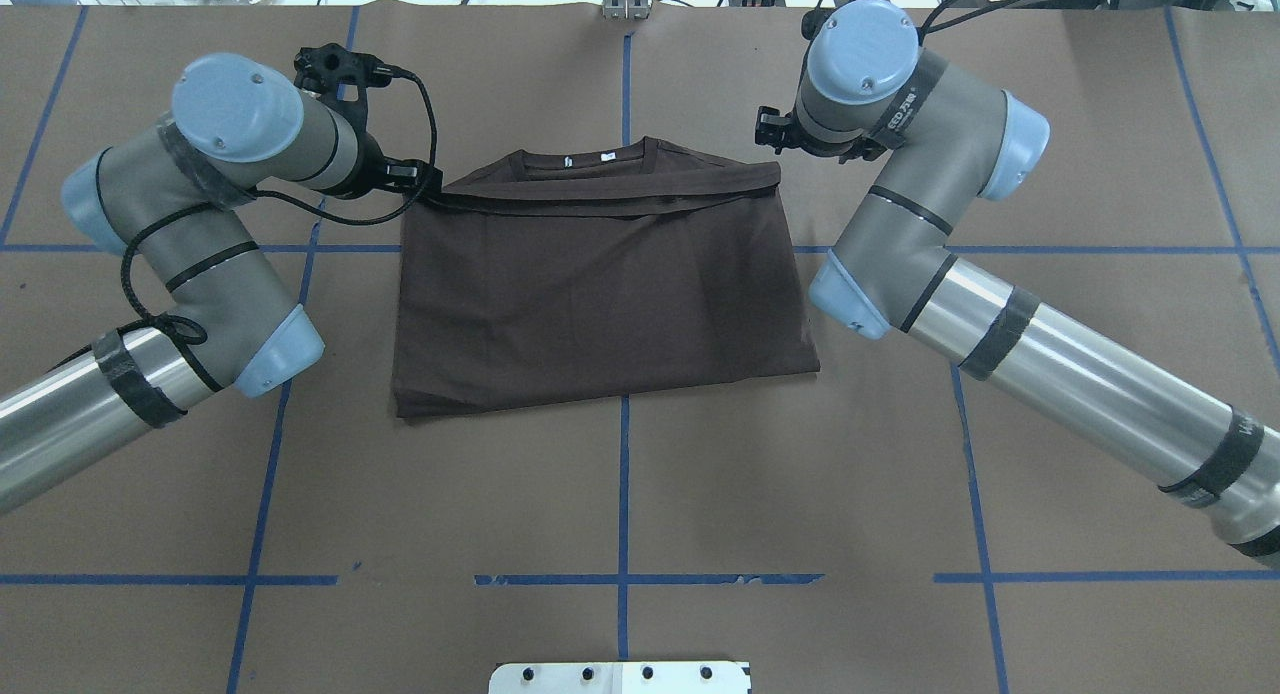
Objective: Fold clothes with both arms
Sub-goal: 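Open both grippers and draw them back from the folded shirt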
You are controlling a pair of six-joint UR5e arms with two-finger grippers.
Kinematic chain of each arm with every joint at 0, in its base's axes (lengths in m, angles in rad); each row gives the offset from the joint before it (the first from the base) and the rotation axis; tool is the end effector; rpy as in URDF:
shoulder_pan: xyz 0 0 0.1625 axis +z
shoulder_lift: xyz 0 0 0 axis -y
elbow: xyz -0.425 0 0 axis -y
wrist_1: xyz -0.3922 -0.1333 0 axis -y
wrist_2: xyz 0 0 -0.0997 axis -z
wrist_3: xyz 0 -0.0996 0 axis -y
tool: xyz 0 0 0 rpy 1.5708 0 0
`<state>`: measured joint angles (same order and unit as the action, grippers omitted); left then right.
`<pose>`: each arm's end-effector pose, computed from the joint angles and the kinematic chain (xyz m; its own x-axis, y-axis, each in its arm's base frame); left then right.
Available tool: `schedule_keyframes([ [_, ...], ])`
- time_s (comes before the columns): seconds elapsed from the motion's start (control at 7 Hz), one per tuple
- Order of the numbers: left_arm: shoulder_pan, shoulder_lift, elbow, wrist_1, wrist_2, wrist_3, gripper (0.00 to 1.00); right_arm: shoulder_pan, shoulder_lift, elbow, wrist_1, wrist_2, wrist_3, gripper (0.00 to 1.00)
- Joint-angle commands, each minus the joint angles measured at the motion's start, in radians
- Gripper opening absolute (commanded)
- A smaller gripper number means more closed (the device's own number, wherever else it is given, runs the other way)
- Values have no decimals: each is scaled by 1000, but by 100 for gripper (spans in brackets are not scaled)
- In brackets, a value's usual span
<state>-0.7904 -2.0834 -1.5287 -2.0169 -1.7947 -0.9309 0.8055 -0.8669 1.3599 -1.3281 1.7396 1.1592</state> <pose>0.4105 -0.5727 0.3351 0.6831 0.1375 -0.7172 0.2007 0.9089 0.3655 -0.4427 -0.6291 0.3068 0.7239 0.1843 0.6649 -0.3745 0.9143 0.1543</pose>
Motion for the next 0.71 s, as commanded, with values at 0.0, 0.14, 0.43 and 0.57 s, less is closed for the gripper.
schedule_keyframes([
  [0.0, 52, 159, -214, -8, -46, -142, 99, 15, -41, 79, 1, 38, -33, 100],
  [0.14, 118, 202, -264, -29, -28, -296, 74, 14, -44, 90, 1, 38, -29, 100],
  [0.43, 235, 255, -259, -101, 64, -452, 47, 14, -49, 94, 0, 38, -29, 100],
  [0.57, 264, 272, -252, -117, 70, -494, 47, 14, -49, 96, 1, 38, -29, 100],
])
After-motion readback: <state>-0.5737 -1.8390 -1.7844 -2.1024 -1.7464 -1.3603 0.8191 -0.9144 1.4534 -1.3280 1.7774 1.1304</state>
